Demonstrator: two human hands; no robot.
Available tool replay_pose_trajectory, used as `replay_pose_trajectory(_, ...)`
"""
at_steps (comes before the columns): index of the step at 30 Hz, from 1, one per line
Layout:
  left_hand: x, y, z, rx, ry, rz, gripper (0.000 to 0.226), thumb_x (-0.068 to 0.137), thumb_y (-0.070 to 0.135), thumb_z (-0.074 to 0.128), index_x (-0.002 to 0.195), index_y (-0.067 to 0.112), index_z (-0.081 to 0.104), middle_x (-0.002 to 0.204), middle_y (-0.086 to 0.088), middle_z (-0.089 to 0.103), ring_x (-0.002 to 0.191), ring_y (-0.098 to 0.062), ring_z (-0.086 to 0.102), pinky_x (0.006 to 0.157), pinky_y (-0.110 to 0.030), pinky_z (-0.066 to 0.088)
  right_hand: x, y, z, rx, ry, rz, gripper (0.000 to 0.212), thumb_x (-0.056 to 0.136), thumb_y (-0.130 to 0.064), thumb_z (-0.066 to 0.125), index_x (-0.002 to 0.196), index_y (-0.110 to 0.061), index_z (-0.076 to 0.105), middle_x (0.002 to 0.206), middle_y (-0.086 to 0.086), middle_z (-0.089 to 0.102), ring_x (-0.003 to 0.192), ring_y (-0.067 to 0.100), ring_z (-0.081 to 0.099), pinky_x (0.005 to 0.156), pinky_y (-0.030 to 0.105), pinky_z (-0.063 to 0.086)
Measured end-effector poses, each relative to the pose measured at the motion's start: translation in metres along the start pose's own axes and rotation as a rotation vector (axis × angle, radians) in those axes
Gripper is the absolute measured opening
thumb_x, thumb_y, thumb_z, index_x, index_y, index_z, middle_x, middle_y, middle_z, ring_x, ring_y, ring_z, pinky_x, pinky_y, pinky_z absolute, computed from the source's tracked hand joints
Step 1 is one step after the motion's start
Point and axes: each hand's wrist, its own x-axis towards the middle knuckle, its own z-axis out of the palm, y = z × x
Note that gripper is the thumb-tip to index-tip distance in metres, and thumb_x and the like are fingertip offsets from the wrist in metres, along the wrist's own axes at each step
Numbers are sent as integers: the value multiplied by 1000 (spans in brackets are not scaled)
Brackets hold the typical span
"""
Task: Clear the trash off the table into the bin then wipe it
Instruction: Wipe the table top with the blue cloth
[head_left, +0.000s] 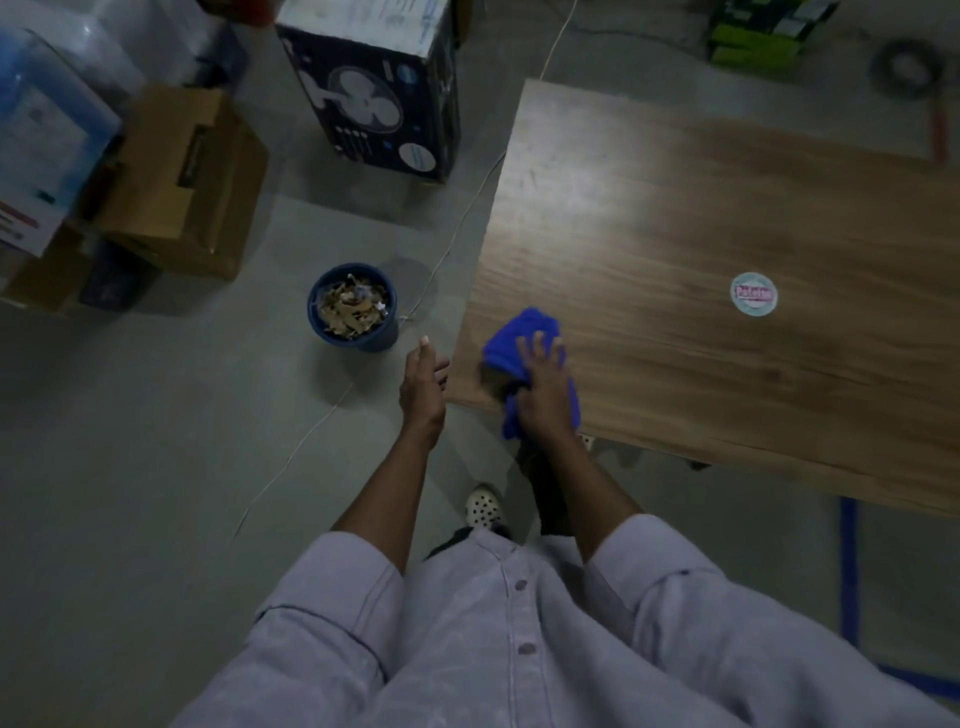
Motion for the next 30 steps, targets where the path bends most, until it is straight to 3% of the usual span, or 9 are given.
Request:
replay_pose_trajectory(3,3,-9,0,92,33,16,70,78,88,41,126,40,58,131,1,66,118,-21,63,106,-47,47,-8,-33,43,-52,-215,-166,80,85,10,52,159,-13,31,169,12,14,158,35,-4,127,49,-6)
replay_pose_trajectory(6,1,-2,-4,-45,62,-41,65,80,81,46,118,30,60,121,-3,68,109,-22,66,102,-47,52,-7,-66,26,67,-448,-100,56,90,-4,50,147,-8,52,153,18,48,145,32,40,115,42,30)
replay_pose_trajectory(8,0,5,-7,-108,50,-68,57,97,69,39,122,22,61,124,-10,66,111,-25,63,106,-49,48,-11,-61,4,123,-383,-88,40,87,-6,51,124,-7,66,117,18,68,107,31,62,86,35,41)
replay_pose_trajectory(9,0,8,-7,-81,45,-61,57,103,62,35,131,18,59,133,-12,62,119,-26,60,110,-48,45,-18,-51,-4,112,-241,-103,46,84,-1,52,127,-9,67,117,17,69,107,31,63,83,34,43)
replay_pose_trajectory(12,-1,13,1,116,7,90,55,106,51,36,144,15,54,146,-6,55,135,-20,50,113,-34,37,-33,-5,-14,-106,171,-117,80,78,2,53,155,-20,45,161,13,39,150,33,33,118,51,31)
replay_pose_trajectory(16,1,3,20,323,-160,267,56,104,51,40,151,21,45,157,1,44,143,-12,40,117,-30,31,-27,28,3,-413,141,22,71,103,-50,41,164,-35,8,173,-4,-5,158,26,-11,125,59,-5)
replay_pose_trajectory(19,8,-8,27,234,-88,165,65,101,58,40,155,22,38,161,-1,39,146,-15,37,121,-37,29,-8,19,18,-453,218,-11,74,102,-68,31,164,-35,8,173,-6,-1,159,26,-8,126,55,-6)
replay_pose_trajectory(23,23,-13,28,-20,-19,-25,84,83,79,51,148,27,43,148,-3,54,132,-19,55,110,-42,46,17,-16,42,-499,119,-254,71,102,-62,30,164,-33,13,173,-4,3,159,29,-6,125,59,-1)
replay_pose_trajectory(30,20,-5,26,177,22,61,45,108,47,34,133,23,61,134,-3,64,122,-20,60,106,-40,49,-1,8,33,-537,6,-409,65,104,-52,35,163,-37,14,172,-7,4,159,26,-6,125,58,9)
